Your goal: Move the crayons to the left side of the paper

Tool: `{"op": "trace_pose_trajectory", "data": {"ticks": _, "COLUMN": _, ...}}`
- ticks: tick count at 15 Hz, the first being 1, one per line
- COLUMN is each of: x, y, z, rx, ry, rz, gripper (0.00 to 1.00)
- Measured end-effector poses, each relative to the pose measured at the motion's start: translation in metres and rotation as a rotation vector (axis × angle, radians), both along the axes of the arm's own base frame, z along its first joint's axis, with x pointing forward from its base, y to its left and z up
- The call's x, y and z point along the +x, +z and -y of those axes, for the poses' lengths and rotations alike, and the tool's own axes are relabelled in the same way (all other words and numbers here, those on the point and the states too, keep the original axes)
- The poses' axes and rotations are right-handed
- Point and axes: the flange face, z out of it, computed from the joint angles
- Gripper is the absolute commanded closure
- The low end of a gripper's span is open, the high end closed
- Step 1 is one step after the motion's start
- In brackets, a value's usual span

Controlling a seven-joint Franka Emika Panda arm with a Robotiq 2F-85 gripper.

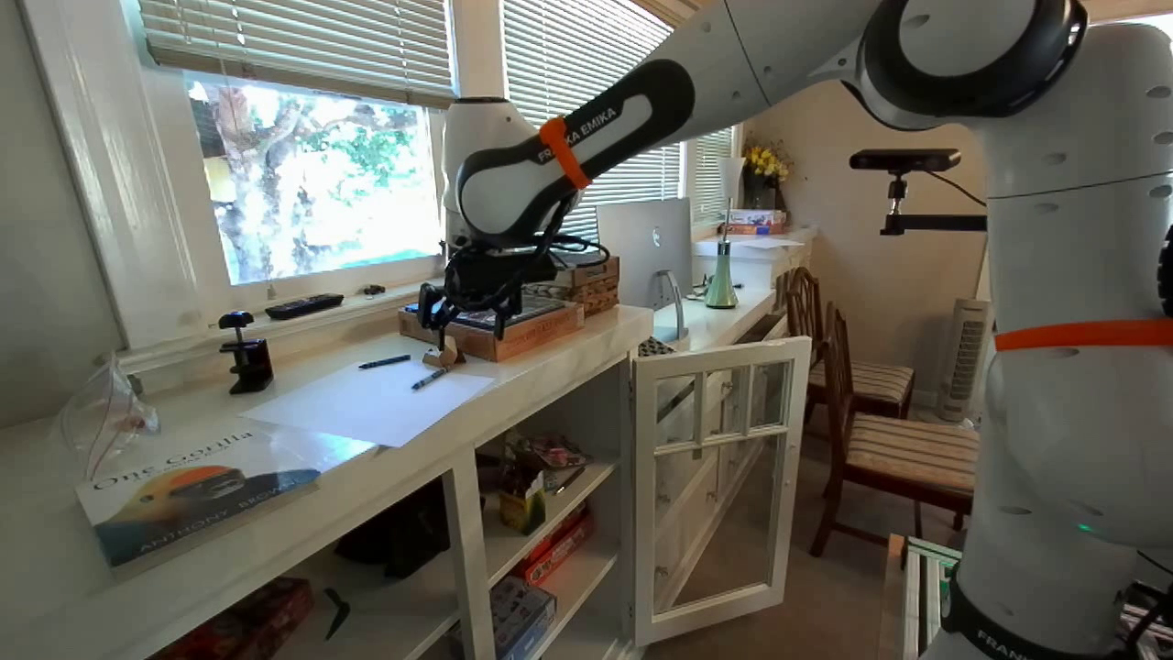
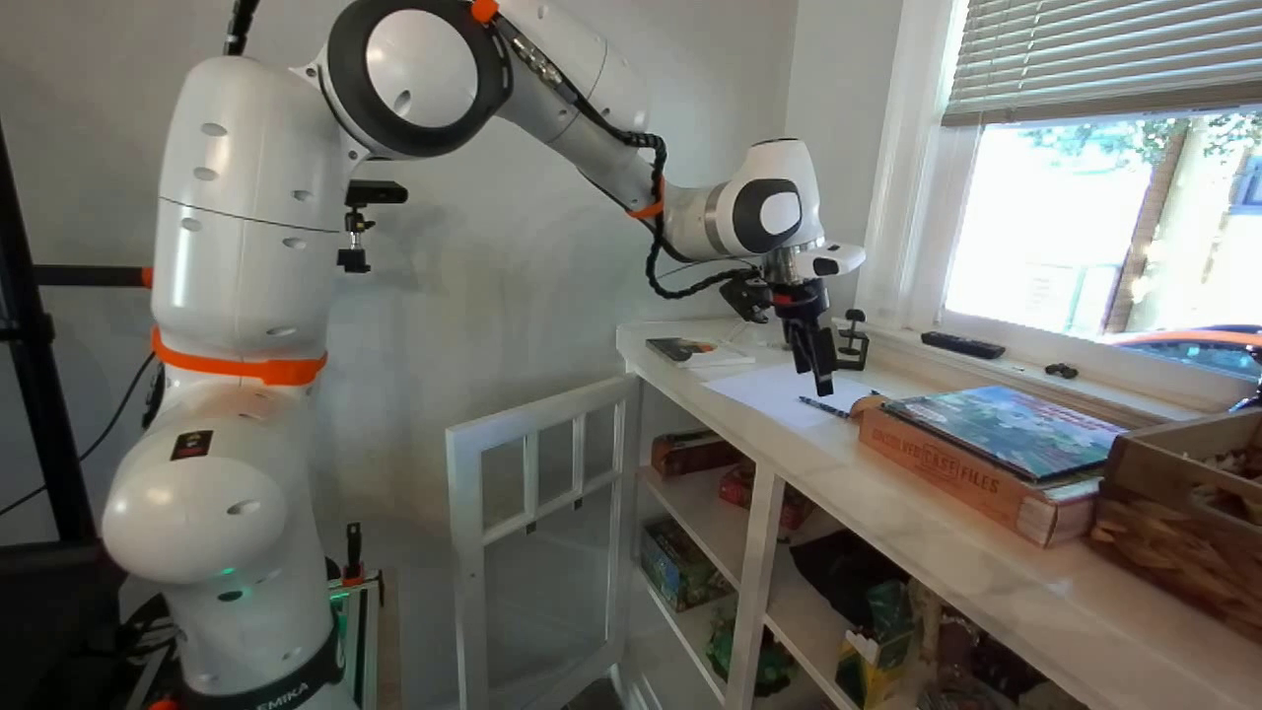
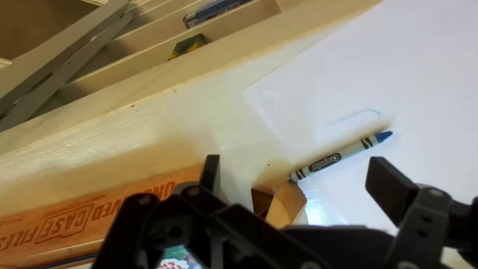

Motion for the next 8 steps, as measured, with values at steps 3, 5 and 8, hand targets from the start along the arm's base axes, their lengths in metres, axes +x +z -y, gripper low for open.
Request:
{"op": "trace_pose_trajectory", "data": {"ticks": 3, "x": 0.013, "y": -0.006, "z": -0.005, "rx": 0.008, "ry": -0.006, "rz": 0.003, "gripper": 0.00}}
{"op": "trace_pose_trajectory", "data": {"ticks": 5, "x": 0.021, "y": -0.011, "z": -0.008, "rx": 0.008, "ry": -0.004, "rz": 0.004, "gripper": 0.00}}
{"op": "trace_pose_trajectory", "data": {"ticks": 8, "x": 0.031, "y": -0.016, "z": -0.013, "rx": 0.006, "ry": 0.002, "rz": 0.008, "gripper": 0.00}}
